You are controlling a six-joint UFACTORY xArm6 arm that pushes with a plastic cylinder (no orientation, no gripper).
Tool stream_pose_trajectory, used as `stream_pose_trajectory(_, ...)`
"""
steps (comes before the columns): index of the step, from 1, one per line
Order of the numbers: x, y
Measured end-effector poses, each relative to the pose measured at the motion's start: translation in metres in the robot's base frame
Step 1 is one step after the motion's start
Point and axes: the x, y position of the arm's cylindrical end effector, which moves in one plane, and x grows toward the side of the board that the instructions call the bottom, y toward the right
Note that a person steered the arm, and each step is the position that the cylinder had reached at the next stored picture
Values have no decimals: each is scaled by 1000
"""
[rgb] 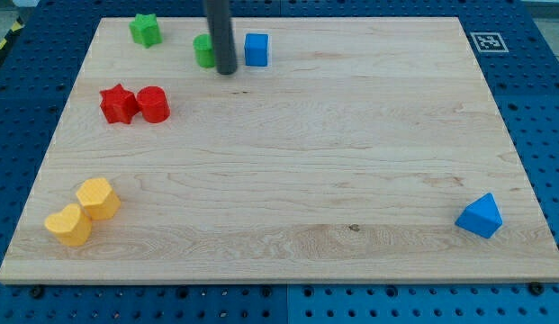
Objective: Slide the blue cube closer to blue triangle
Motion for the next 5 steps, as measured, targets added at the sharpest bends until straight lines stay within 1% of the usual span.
stream_pose_trajectory(1, -12, 10)
stream_pose_trajectory(4, -41, -60)
stream_pose_trajectory(5, -47, -73)
